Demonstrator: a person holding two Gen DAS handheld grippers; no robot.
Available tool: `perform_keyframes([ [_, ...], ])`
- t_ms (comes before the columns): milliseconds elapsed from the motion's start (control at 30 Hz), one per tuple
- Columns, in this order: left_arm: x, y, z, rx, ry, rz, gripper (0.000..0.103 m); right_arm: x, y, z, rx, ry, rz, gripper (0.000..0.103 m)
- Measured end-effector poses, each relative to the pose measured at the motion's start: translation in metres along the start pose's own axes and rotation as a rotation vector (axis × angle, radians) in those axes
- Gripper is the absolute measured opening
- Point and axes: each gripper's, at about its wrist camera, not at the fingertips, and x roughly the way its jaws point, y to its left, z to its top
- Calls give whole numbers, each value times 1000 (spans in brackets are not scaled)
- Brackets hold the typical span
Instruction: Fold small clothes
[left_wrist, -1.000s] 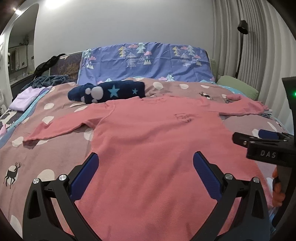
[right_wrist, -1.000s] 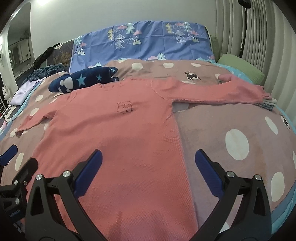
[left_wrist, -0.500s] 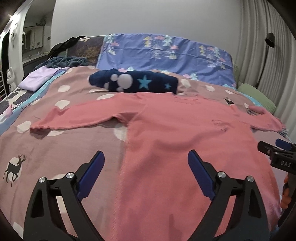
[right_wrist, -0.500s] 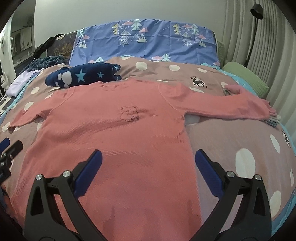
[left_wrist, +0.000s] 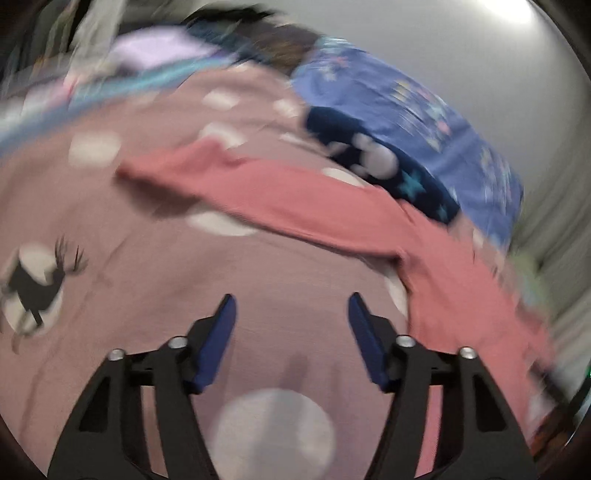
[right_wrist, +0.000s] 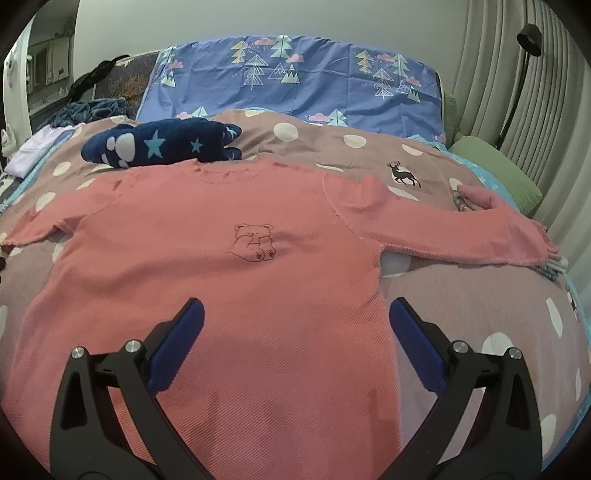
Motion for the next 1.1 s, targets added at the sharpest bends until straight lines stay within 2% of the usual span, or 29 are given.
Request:
perform_keyframes([
  [100, 10, 33, 21, -108, -3, 8, 56, 8, 2, 1, -14, 13, -17, 101],
  [233, 34, 59, 48, -223, 15, -24, 56, 18, 6, 0, -15, 33, -25, 101],
  [333, 51, 70, 69, -267, -18, 60, 56, 23, 9, 0, -10, 50, -19, 101],
  [433, 61, 86, 85, -326, -58, 101, 55, 25, 11, 1, -12, 50, -18, 101],
  [467, 63, 89, 91, -348, -70, 120, 52, 26, 12, 2, -15, 47, -22, 101],
  [500, 66, 90, 95, -359, -74, 135, 38, 26, 13, 2, -16, 45, -25, 101],
  [533, 70, 93, 102, -373, -75, 142, 19, 28, 14, 2, -14, 45, -25, 101],
  [600, 73, 92, 107, -386, -70, 122, 2, 30, 14, 3, -9, 50, -21, 101],
  [667, 70, 74, 113, -339, -90, 112, 2, 32, 13, 3, 2, 56, -3, 101],
  [767, 53, 7, 112, -137, -122, 66, 2, 33, 11, 3, -8, 48, 5, 101],
  [867, 41, -70, 98, 62, -123, -16, 2, 36, 4, 4, -2, 44, 6, 101],
  [900, 36, -107, 87, 153, -122, -66, 2, 36, 0, 3, 7, 43, 8, 101],
  [967, 34, -159, 64, 269, -105, -132, 2, 37, -8, 2, 24, 43, 6, 101],
  [1100, 40, -250, -2, 466, -27, -292, 2, 37, -28, -6, 55, 47, -8, 101],
])
